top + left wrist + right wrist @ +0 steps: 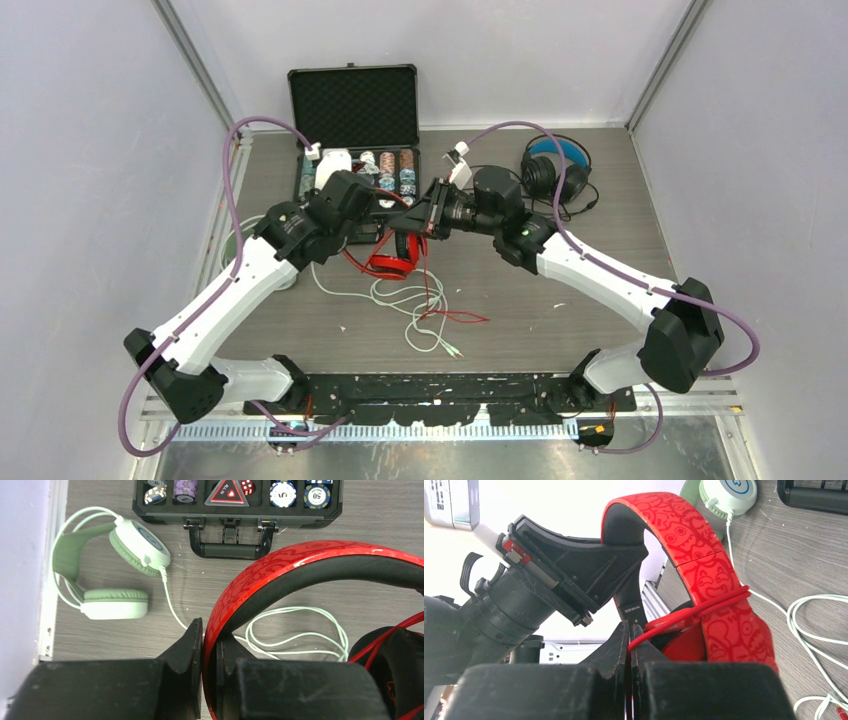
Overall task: Wrap the headphones
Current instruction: Wrap the headphones cable around the headphones.
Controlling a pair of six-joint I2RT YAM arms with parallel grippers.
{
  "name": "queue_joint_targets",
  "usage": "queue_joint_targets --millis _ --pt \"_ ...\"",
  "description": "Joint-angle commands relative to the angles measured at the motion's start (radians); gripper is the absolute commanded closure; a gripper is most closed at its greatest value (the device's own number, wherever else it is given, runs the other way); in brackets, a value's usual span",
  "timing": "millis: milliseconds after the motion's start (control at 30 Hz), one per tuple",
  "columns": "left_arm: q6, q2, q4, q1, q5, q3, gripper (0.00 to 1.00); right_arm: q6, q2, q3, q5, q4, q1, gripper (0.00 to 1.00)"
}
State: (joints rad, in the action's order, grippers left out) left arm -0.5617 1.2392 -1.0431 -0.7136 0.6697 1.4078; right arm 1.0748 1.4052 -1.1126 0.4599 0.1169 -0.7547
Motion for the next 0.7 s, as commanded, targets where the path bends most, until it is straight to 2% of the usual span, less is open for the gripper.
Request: queue_joint_targets --millis 0,67,267,433,667 --pt "-0.184 0.025 0.039 0.005 0.046 0.033 1.00 -0.034 -0.033 -0.063 -0.008 0.044 -0.051 0.92" --pt "-0.209 0.036 0.047 0.005 0.031 0.034 1.00 -0.053 -0.032 -0.072 -0.024 0.031 -0.065 0.92" --pt "-0.240 0.037 0.055 0.005 0.042 0.035 1.00 -0.135 -0.072 -0.109 -0.151 -0.181 -0.072 0.93" --pt "-0.323 0.029 0.056 0.005 -0.005 0.042 1.00 -0.102 -0.076 -0.099 -0.123 -0.123 -0.088 0.92" --pt "-0.478 0.060 -0.043 0.005 -0.018 0.122 1.00 -0.130 -0.088 -0.094 -0.186 -0.088 -0.159 0.89"
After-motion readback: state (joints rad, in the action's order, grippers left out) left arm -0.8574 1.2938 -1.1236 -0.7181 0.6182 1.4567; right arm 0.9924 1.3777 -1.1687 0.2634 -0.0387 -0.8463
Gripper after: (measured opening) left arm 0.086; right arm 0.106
